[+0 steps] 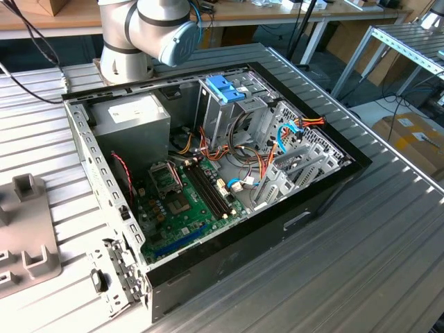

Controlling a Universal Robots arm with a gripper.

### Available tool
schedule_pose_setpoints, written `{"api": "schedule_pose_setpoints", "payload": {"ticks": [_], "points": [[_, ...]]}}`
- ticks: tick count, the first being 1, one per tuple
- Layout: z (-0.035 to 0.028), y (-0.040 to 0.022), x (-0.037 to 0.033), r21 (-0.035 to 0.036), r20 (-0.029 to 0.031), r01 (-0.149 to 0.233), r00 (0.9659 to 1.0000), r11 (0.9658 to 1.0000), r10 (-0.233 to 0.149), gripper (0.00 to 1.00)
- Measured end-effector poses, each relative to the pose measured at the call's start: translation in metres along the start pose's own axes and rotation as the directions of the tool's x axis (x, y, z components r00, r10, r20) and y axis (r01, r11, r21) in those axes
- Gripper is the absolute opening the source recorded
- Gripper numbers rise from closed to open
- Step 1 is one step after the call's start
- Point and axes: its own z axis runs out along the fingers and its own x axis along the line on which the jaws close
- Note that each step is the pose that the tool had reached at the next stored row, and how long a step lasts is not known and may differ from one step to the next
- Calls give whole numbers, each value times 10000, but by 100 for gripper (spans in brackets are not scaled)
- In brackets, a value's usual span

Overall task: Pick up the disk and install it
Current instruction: 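Pick up the disk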

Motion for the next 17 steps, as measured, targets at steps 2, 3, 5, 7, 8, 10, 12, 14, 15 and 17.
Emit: {"api": "schedule_pose_setpoints", "payload": {"ticks": [2,3,5,7,8,10,12,14,15,17], "points": [[-50,1,-1,0,0,-2,10000,10000,2,35],[-94,2,-2,0,0,-2,10000,10000,2,35],[-150,3,-3,-1,0,-1,10000,10000,1,35],[-211,4,-4,0,0,-1,10000,10000,1,35],[-258,5,-5,0,0,-1,10000,10000,1,35],[-308,5,-6,-1,-1,-1,10000,10000,1,35],[-393,7,-7,-1,-1,-1,10000,10000,1,35],[-453,8,-9,-1,-1,-1,10000,10000,1,35],[-512,9,-10,0,0,-1,10000,10000,1,35],[-677,12,-13,0,0,-1,10000,10000,1,35]]}}
